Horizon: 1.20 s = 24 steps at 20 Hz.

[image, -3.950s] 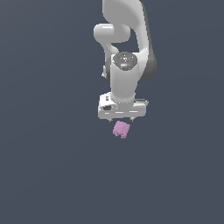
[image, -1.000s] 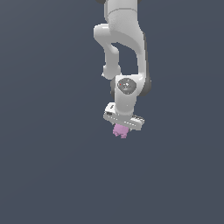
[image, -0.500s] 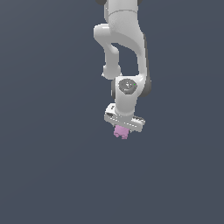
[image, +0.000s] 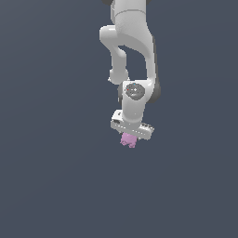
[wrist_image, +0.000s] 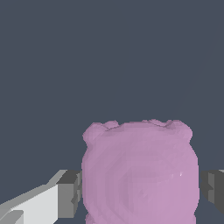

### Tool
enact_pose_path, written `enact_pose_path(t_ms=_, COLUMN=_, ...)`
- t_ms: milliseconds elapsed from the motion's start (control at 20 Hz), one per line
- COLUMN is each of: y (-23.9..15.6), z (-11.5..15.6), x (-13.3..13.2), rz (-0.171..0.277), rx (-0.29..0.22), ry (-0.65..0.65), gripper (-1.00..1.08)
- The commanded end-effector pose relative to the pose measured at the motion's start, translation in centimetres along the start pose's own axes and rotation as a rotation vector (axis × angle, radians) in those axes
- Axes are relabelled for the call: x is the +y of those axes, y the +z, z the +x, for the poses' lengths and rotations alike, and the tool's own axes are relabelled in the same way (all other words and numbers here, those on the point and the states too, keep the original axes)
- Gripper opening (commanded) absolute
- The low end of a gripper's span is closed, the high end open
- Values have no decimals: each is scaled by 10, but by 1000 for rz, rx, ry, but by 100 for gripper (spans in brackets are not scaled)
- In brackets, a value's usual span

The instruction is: Pick up the object and move it to a goal position.

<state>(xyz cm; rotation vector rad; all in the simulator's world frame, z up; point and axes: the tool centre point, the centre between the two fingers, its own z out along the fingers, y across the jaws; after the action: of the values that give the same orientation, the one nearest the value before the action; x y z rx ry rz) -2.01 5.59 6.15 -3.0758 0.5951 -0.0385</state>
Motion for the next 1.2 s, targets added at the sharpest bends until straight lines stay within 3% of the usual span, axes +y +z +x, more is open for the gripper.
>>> enact_pose_path(t_ms=0, y=-1, z=-1, x=2, rz=-1, rx=-2, ry=1, gripper=-100)
enact_pose_path(t_ms=550, y=-38, z=-12, x=19, rz=-3, rx=-5, ry=1, gripper=-100)
enact_pose_path(t_ms=1150, y=-130, z=-38, x=60, rz=-5, rx=-12, ry=2, gripper=-100)
